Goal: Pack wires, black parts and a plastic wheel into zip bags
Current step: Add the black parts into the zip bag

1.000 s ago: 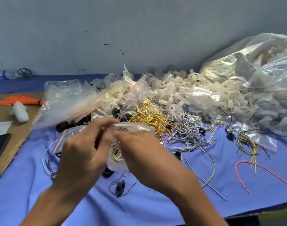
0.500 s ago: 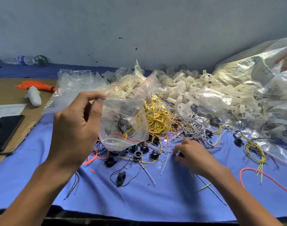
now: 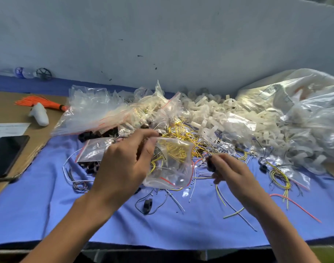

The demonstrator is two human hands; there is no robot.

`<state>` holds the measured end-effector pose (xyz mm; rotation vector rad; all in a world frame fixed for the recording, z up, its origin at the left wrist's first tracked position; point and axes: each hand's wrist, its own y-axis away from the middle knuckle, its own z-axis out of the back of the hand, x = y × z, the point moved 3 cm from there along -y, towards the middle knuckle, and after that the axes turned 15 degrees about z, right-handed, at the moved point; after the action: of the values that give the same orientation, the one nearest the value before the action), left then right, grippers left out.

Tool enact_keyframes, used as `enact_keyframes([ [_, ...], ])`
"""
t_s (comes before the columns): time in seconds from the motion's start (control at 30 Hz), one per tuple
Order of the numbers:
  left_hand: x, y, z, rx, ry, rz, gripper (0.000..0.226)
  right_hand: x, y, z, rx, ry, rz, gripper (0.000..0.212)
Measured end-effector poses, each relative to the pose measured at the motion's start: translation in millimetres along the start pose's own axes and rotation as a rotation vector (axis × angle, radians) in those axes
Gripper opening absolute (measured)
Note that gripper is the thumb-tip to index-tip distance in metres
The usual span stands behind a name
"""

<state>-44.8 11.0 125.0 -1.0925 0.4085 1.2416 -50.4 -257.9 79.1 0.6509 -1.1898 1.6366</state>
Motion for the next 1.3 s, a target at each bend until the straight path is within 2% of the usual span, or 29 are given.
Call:
enact_keyframes([
  [0.1, -1.8, 6.8, -7.6, 0.061, 0.002, 0.017, 0.022, 38.4, 15.7, 1.3, -0.060, -0.448, -0.016, 0.038],
  [0.17, -5.0, 10.9, -13.2, 0.078, -0.008, 0.012, 0.019, 56.8, 25.9, -2.4, -0.003, -0.485, 0.022, 0.042],
  [0.27, -13.4, 18.0, -21.6, 0.107, -0.044, 0.006, 0.021, 80.0, 35.1, -20.9, 0.123, -0.297, 0.116, 0.028],
  [0.37, -18.4, 23.3, -27.9, 0.119, -0.077, 0.011, 0.023, 92.6, 32.1, -38.7, 0.155, 0.231, 0.294, 0.019],
  [0.43, -19.0, 24.5, -29.6, 0.134, -0.075, 0.009, 0.026, 98.3, 26.1, -49.0, 0.181, 0.519, 0.382, 0.026],
  [0.57, -14.7, 19.2, -25.5, 0.100, -0.028, 0.026, 0.023, 99.1, 24.7, -60.3, 0.272, 0.519, 0.370, 0.045],
  [0.63, -11.7, 16.1, -22.7, 0.044, -0.020, 0.035, 0.020, 97.3, 23.5, -53.3, 0.204, 0.382, 0.376, 0.035],
  [0.73, -8.9, 14.9, -23.0, 0.019, 0.005, 0.047, 0.020, 80.5, 6.1, -22.6, -0.070, 0.239, 0.339, 0.013],
  [0.83, -10.4, 15.7, -27.3, 0.045, 0.026, 0.054, 0.022, 42.0, -39.1, 14.2, -0.253, 0.380, 0.267, 0.010],
  [0.87, -10.5, 15.6, -28.7, 0.057, 0.033, 0.059, 0.022, 22.7, -59.5, 24.0, -0.243, 0.456, 0.219, 0.010],
  [1.0, -10.4, 15.8, -33.0, 0.101, 0.077, 0.072, 0.022, -67.3, -135.1, 41.1, -0.012, 0.703, -0.005, 0.025],
  [1.2, -14.2, 13.4, -35.4, 0.023, 0.034, 0.060, 0.015, -160.0, -208.2, 32.1, 0.101, 0.890, -0.214, 0.055],
  [1.3, -18.9, 9.5, -37.1, -0.014, 0.010, 0.049, 0.020, -183.0, -229.8, 17.1, 0.116, 0.930, -0.287, 0.068],
])
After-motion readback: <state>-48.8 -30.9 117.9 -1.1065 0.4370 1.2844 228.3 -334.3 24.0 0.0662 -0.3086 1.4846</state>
